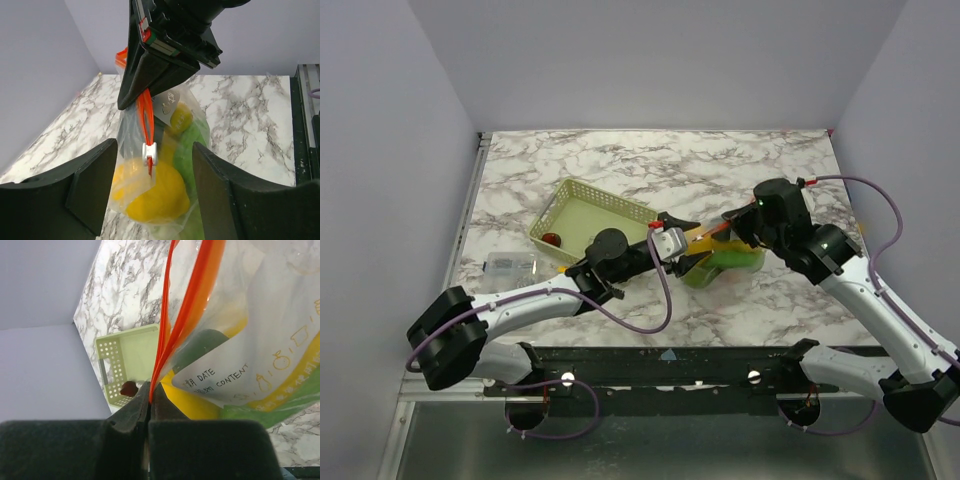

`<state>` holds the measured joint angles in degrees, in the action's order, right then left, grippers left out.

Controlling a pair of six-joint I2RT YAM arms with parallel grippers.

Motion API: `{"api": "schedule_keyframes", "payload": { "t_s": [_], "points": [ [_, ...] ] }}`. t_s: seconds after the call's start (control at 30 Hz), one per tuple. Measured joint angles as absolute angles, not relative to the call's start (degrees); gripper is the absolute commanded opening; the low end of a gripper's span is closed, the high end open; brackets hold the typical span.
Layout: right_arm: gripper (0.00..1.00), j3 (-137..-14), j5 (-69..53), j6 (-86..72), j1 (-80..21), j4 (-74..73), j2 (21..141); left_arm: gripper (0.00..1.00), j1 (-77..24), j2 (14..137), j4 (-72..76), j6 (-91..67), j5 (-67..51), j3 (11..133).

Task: Place the food in the zip-top bag and seal the zipper
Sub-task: Adjust the zipper food storage bag at the center of the board.

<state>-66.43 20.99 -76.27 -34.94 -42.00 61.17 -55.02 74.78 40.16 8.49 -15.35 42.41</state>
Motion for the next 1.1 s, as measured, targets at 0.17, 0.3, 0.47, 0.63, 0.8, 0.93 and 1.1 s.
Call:
{"api": "schedule_keyframes", "payload": {
  "t_s": [0.17,0.3,0.47,0.63,0.8,0.93,1.1],
  "points": [
    [0.01,-66.43,20.99,-77.06,-34.94,-42.15,59.79,0.42,-55.20,77.01,42.98,8.91,-15.22,42.44],
    [0.01,-66.43,20.97,-77.84,-34.94,-42.11,58.92,0.40,-55.20,79.70,44.95,8.91,-14.28,42.68],
    [0.01,-66.43,20.99,-78.30,-34.94,-42.09,58.81,0.38,-55.20,83.00,47.48,8.88,-13.39,43.70],
    [0.01,-66.46,20.99,-78.50,-34.94,-42.13,58.81,0.15,-55.20,84.95,49.95,8.82,-11.97,43.72],
    [0.01,-66.43,20.97,-78.65,-34.94,-42.11,58.81,0.00,-55.13,85.01,51.09,8.43,-11.11,43.75],
    [0.00,-66.43,20.97,-78.19,-34.94,-42.04,58.81,0.00,-54.24,85.01,51.57,6.35,-11.68,43.66],
    [0.31,-64.31,18.20,-66.87,-34.94,-37.58,57.43,0.00,-49.93,84.49,50.39,-1.63,-18.55,43.64]
  ]
}}
